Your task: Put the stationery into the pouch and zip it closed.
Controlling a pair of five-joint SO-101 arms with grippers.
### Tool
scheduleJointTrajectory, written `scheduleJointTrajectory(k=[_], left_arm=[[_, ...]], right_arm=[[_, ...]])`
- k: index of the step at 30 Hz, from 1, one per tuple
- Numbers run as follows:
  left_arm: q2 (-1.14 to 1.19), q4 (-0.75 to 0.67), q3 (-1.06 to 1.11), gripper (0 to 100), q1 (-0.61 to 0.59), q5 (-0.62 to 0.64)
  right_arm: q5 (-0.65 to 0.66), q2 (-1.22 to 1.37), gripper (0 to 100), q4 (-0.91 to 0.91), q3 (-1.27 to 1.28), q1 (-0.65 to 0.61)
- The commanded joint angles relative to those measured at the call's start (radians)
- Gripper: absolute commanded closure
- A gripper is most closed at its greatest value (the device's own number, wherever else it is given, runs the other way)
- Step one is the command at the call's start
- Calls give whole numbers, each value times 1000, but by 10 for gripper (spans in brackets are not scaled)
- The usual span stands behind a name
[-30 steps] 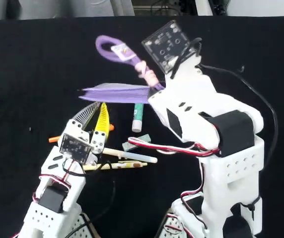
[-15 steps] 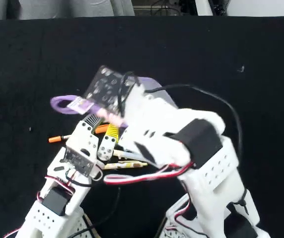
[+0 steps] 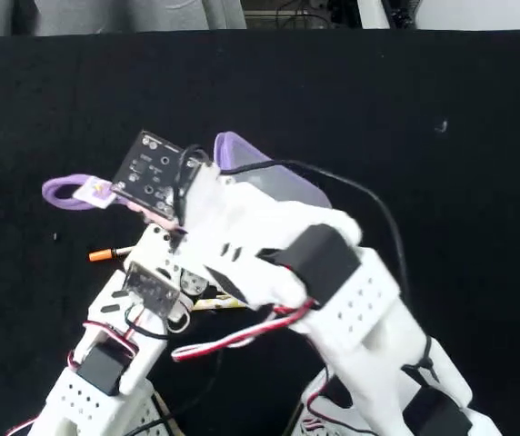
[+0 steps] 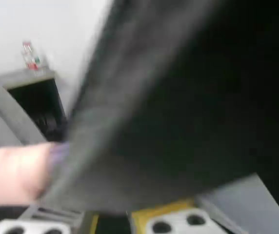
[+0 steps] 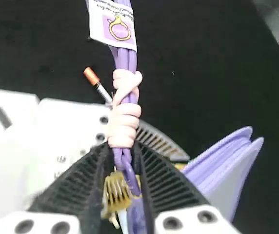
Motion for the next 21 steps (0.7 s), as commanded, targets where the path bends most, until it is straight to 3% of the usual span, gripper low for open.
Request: scheduleJointTrajectory(k=[1,9,13,21], left_arm=[[5,35,24,966,-97,5],[0,178,24,967,-143,3],[0,180,24,967,-143,3],[0,183,24,970,-143,3]], right_arm=[[-14,-33,987,-181,74,-18],[-17,-35,987,-308,108,25],[-49,-35,987,-347,107,166],[-318,-35,987,-457,105,494]])
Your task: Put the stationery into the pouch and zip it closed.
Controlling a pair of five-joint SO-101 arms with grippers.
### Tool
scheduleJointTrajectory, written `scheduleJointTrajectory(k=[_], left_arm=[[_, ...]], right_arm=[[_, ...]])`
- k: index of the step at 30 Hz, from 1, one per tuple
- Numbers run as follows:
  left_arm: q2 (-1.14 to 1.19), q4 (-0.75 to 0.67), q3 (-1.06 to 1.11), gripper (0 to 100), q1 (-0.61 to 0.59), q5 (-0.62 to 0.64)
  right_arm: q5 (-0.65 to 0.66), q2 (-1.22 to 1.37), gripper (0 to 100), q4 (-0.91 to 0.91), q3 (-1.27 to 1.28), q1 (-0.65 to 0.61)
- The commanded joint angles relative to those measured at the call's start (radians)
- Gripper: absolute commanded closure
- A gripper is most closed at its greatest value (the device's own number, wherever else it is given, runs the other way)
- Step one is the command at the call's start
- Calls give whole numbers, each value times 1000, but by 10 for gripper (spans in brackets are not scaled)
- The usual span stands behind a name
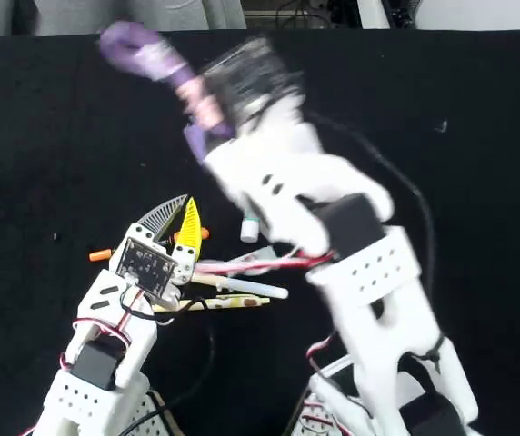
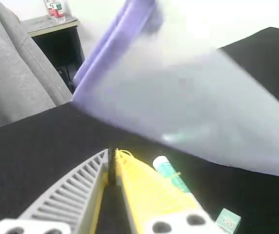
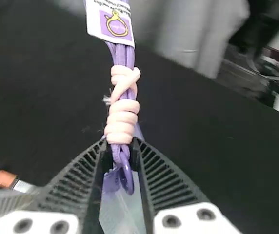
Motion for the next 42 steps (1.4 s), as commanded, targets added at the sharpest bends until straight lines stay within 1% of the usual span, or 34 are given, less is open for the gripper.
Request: scheduleJointTrajectory(k=[1,6,12,13,19,23,29,31,35,42], left_arm=[[2,6,24,970,-5,3],[5,6,24,970,-5,3],[5,6,24,967,8,3],[5,11,24,967,19,3],[0,78,24,967,87,3],[0,77,24,967,91,3],[0,77,24,967,93,3],[0,77,24,967,93,3],[0,77,24,967,93,3],[2,77,24,967,87,3]], right_arm=[[-106,-38,987,-49,-12,184],[-192,-96,987,8,-16,367],[-186,-243,987,69,22,559],[-167,-272,987,83,22,586],[49,-381,987,186,28,733],[183,-389,987,213,96,868],[460,-390,987,215,200,1043],[551,-390,987,215,217,1086],[689,-390,987,230,226,1168],[1016,-390,987,399,225,1270]])
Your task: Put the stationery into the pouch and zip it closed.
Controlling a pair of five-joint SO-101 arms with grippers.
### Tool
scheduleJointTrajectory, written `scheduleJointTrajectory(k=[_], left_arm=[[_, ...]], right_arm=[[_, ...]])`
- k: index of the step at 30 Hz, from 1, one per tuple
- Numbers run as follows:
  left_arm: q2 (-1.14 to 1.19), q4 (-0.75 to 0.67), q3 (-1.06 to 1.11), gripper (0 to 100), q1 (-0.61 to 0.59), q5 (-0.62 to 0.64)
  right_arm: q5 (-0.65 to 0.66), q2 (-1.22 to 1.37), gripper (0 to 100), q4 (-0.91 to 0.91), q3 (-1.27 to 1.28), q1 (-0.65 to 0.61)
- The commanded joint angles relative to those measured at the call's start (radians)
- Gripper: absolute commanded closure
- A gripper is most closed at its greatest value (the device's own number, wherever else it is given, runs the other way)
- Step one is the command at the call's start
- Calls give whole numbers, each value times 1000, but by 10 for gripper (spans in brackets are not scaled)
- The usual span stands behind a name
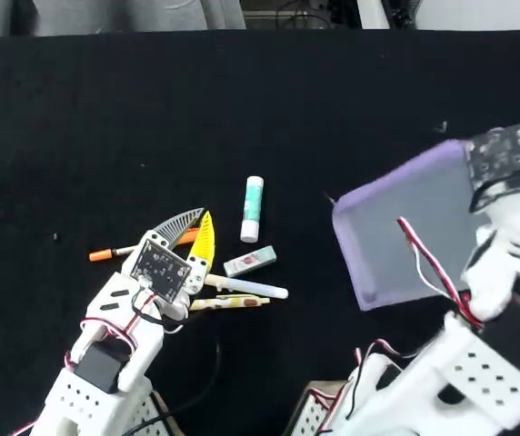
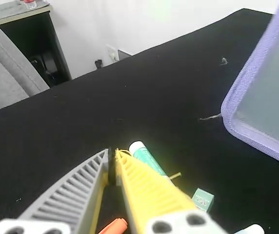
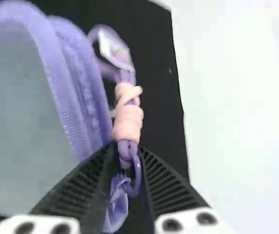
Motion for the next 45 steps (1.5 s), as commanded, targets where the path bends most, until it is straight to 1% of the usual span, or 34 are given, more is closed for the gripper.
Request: scheduleJointTrajectory(k=[1,6,12,19,20,23,26,28,30,36,40,42,43,45], left_arm=[[2,5,24,967,5,3],[2,5,24,967,2,3],[5,6,24,967,1,3],[5,6,24,967,1,3],[5,6,24,967,1,3],[5,6,24,967,1,2],[5,6,24,967,1,2],[5,6,24,967,1,2],[5,6,24,967,1,2],[3,6,24,967,1,3],[3,6,24,967,-1,2],[2,6,24,967,-15,3],[0,5,24,967,-28,3],[0,0,24,967,-58,3]], right_arm=[[207,4,987,138,24,61],[318,4,987,170,36,127],[491,4,987,155,168,226],[516,2,987,-35,349,315],[535,2,987,-48,372,319],[649,2,987,-49,430,330],[672,2,987,-49,450,318],[672,2,987,-15,452,287],[674,2,987,55,449,253],[671,-48,987,292,441,43],[671,-199,987,430,443,-103],[669,-298,987,470,452,-183],[660,-354,987,471,461,-224],[588,-466,987,468,486,-301]])
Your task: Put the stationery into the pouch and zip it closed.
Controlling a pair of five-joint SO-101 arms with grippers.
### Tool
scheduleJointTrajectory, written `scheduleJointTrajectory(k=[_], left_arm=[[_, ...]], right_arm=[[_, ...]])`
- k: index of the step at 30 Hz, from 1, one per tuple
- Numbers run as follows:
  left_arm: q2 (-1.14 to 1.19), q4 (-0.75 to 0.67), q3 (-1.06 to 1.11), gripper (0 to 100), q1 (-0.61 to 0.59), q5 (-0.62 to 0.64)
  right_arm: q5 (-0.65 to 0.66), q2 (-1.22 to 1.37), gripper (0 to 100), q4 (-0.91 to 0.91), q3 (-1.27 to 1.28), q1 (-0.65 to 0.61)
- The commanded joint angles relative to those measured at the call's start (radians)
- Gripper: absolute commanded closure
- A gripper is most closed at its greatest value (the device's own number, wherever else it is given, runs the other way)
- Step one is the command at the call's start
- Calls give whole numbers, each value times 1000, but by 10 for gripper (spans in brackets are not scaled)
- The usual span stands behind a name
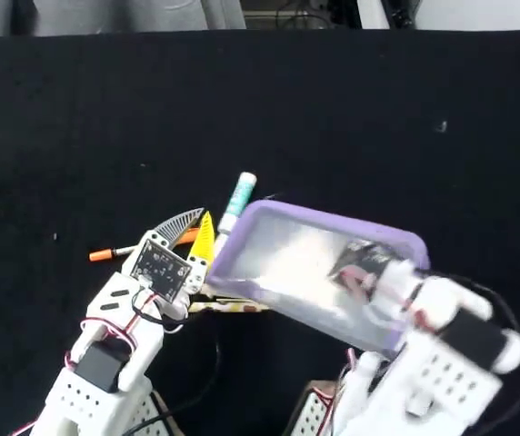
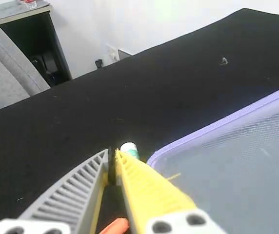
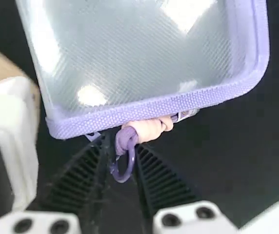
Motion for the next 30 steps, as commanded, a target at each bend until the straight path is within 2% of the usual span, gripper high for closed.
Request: scheduleJointTrajectory(k=[1,5,9,14,23,30], left_arm=[[-2,-2,24,967,-64,3],[-2,-3,19,967,-90,3],[-2,-3,19,967,-90,3],[-2,-3,19,967,-90,3],[-2,-3,22,967,-90,3],[-2,-3,19,967,-113,3]], right_arm=[[-117,-245,987,31,38,-201],[-293,-412,987,32,77,-419],[-397,-418,987,31,71,-512],[-514,-251,987,31,38,-516],[-801,205,987,35,-257,-520],[-810,481,987,37,-410,-534]])
